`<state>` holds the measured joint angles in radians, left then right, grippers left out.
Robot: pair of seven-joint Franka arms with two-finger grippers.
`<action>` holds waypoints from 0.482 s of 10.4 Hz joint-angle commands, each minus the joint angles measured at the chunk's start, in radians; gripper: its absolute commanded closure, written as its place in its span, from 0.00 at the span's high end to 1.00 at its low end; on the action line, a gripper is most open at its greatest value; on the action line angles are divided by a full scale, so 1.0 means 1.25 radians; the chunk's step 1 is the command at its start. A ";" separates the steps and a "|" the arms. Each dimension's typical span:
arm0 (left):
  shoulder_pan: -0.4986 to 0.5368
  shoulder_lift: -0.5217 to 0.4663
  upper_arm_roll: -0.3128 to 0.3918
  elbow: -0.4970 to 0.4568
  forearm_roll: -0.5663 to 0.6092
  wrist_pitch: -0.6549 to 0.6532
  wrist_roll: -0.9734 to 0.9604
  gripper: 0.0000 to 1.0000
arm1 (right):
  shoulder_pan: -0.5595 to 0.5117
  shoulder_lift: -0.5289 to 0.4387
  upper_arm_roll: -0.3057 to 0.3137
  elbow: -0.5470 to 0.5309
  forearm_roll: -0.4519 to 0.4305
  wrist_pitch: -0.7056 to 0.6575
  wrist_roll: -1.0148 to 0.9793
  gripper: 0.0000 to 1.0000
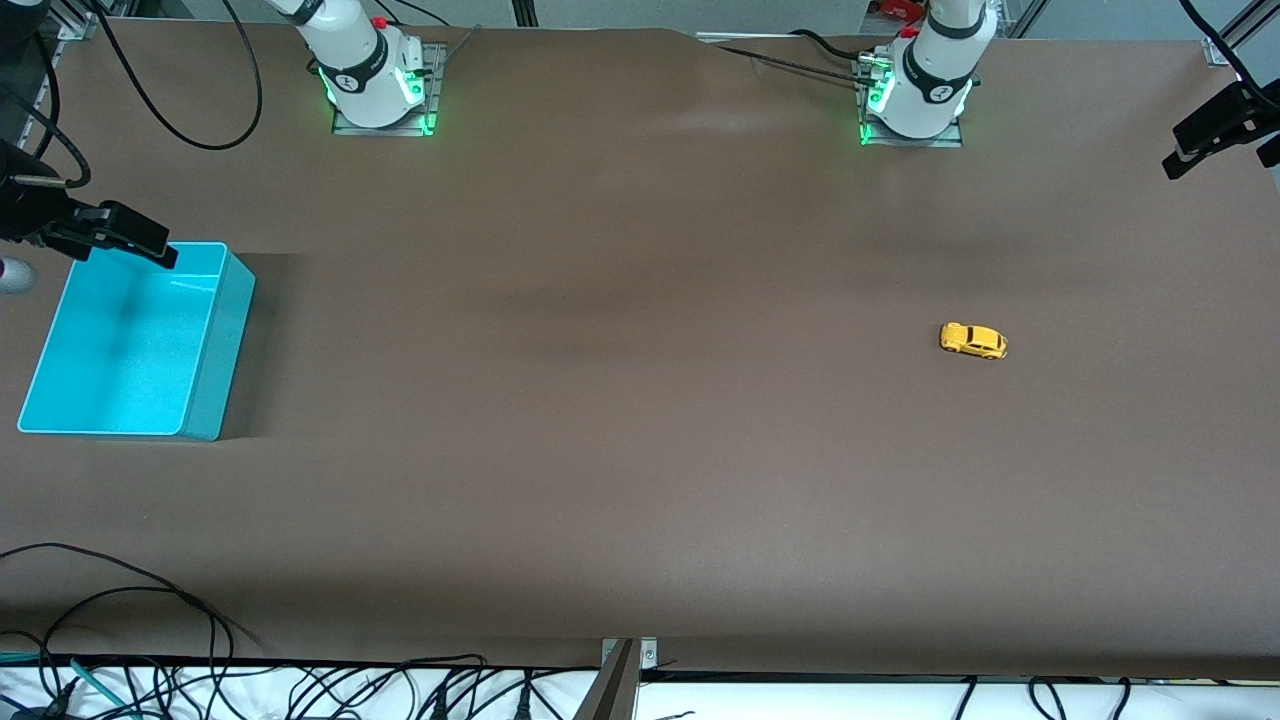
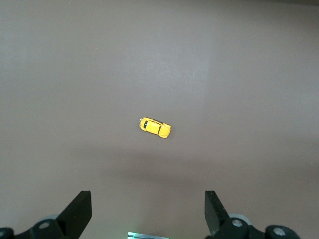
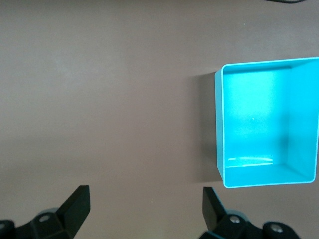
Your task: Wind up and store yellow beetle car
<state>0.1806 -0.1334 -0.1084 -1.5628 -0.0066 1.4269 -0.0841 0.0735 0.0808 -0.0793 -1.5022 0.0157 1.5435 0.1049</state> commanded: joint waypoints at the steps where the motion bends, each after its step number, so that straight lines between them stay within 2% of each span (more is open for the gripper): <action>1: 0.004 0.012 -0.005 0.026 0.013 -0.009 0.010 1.00 | 0.001 0.003 0.000 0.013 -0.016 -0.004 0.033 1.00; 5: 0.003 0.012 -0.005 0.026 0.009 -0.008 0.011 1.00 | 0.000 0.004 0.000 0.010 -0.019 0.001 0.031 1.00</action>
<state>0.1806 -0.1334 -0.1085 -1.5628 -0.0066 1.4269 -0.0841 0.0731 0.0811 -0.0794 -1.5022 0.0106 1.5436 0.1283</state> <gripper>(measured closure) 0.000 0.000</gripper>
